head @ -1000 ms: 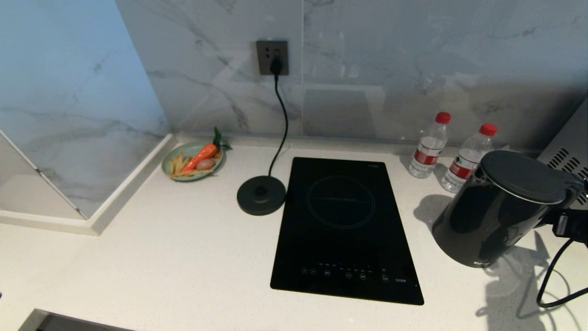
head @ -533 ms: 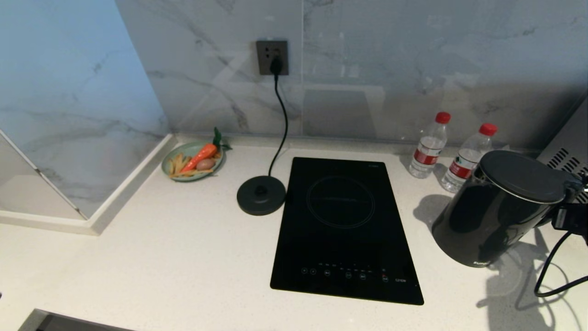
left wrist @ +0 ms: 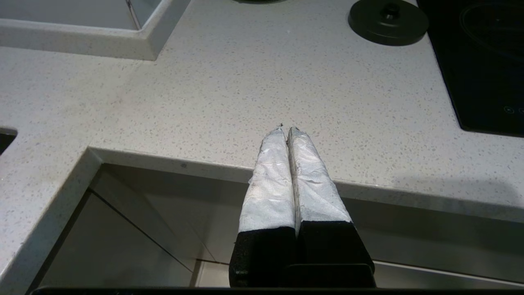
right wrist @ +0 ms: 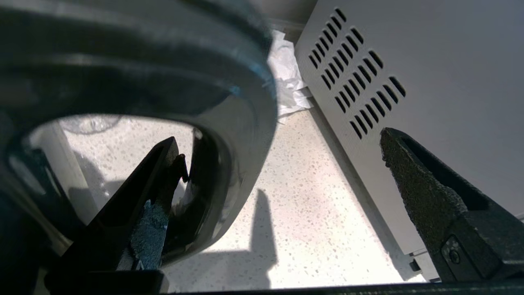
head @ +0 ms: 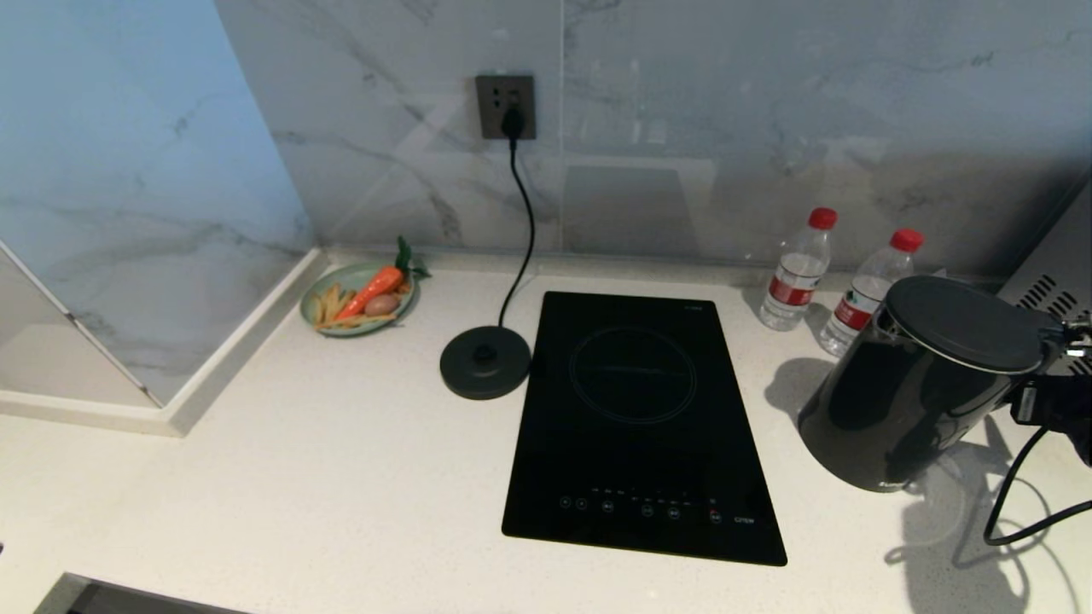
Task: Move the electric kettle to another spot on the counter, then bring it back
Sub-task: Grab the kettle
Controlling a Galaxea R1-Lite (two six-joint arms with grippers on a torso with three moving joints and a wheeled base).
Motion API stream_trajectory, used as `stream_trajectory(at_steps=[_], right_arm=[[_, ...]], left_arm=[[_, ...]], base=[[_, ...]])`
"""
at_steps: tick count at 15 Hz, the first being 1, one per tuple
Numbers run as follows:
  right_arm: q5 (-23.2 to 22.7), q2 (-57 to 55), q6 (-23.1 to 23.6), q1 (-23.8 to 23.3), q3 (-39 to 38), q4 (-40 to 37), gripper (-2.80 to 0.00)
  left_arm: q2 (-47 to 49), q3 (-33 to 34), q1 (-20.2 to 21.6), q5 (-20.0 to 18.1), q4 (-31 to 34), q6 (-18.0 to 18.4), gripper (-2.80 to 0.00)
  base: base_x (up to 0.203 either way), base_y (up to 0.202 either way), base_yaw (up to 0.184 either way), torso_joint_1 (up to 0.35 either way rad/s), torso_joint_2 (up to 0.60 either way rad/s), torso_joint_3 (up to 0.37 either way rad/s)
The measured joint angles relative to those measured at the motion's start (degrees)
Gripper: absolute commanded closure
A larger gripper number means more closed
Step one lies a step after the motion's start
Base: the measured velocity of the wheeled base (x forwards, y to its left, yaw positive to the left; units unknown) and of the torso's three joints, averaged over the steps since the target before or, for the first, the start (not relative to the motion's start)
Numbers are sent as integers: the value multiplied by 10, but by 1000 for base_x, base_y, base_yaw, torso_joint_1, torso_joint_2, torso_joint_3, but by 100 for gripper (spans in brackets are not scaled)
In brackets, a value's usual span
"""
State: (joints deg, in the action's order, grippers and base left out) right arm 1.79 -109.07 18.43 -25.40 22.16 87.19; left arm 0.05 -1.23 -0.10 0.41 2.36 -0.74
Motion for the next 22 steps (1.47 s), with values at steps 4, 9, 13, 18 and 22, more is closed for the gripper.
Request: stream_trajectory(at_steps=[4,9,13,18,22], right_arm=[[-2,-3,4,1,7,-1,0],[1,0,6,0,10,-1,0],[3,19,6,4,-12,1,0],[3,44,5,26,-68,2,0],[1,54,19,29,-48,-2,0]], left_arm=[[0,0,0,0,0,0,0],[0,0,0,0,0,0,0],[0,0,0,0,0,0,0],[0,0,0,0,0,0,0],[0,0,0,0,0,0,0]], base=[[0,0,0,0,0,0],[0,0,0,0,0,0],[0,0,0,0,0,0],[0,0,0,0,0,0],[0,0,0,0,0,0]])
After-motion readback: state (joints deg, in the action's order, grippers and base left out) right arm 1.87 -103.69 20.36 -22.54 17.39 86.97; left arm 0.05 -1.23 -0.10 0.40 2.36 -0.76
